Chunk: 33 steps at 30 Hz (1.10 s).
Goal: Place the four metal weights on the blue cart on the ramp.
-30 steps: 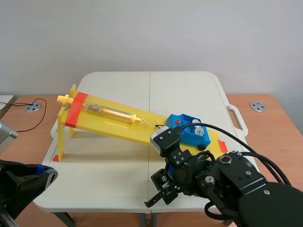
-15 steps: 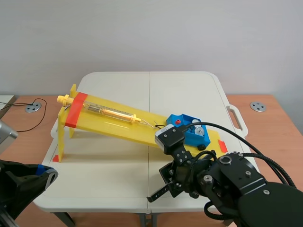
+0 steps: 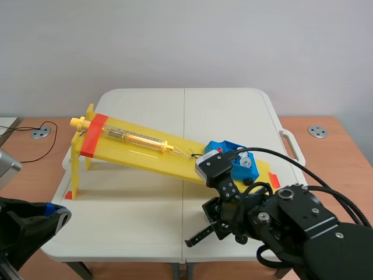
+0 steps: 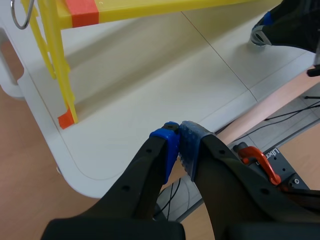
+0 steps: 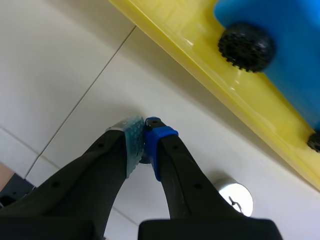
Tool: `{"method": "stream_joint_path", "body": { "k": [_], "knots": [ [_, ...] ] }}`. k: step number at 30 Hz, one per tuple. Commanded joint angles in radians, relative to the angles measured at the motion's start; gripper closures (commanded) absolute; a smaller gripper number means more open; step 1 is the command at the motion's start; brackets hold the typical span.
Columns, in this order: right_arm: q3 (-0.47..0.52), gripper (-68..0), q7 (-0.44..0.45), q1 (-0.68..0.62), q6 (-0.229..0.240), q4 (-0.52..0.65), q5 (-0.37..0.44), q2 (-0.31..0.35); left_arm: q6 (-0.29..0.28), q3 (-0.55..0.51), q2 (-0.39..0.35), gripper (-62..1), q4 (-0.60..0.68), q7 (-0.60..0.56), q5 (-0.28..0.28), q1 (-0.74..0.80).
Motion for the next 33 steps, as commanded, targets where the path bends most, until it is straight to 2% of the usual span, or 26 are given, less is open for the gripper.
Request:
{"method": "stream_joint_path", "body": {
  "k": [1,10,15,19,23,28,33],
  "knots": [
    [0.025,-0.6,0.021,-0.002,-0.022,0.183,0.061,0.067,-0.021,-0.018,0.005,-5.1,0.073,-0.096,-0.074,-0.031],
    [0.162,-0.6,-0.037,-0.19,-0.014,0.518,0.181,0.153,-0.021,-0.018,0.005,-5.1,0.073,-0.096,-0.074,-0.031],
    [0.287,-0.6,-0.1,-0.254,-0.014,0.684,0.233,0.163,-0.021,-0.018,0.005,-5.1,0.073,-0.096,-0.074,-0.031],
    [0.378,-0.6,-0.13,-0.263,-0.014,0.768,0.254,0.163,-0.021,-0.018,0.005,-5.1,0.073,-0.096,-0.074,-0.031],
    [0.437,-0.6,-0.074,-0.242,-0.019,0.772,0.254,0.163,-0.021,-0.018,0.005,-5.1,0.073,-0.096,-0.074,-0.031],
    [0.44,-0.6,-0.05,-0.144,-0.019,0.677,0.255,0.155,-0.021,-0.018,0.005,-5.1,0.073,-0.096,-0.074,-0.031],
    [0.44,-0.6,-0.033,-0.044,-0.017,0.576,0.255,0.113,-0.021,-0.018,0.005,-5.1,0.073,-0.096,-0.074,-0.031]
  ]
}}
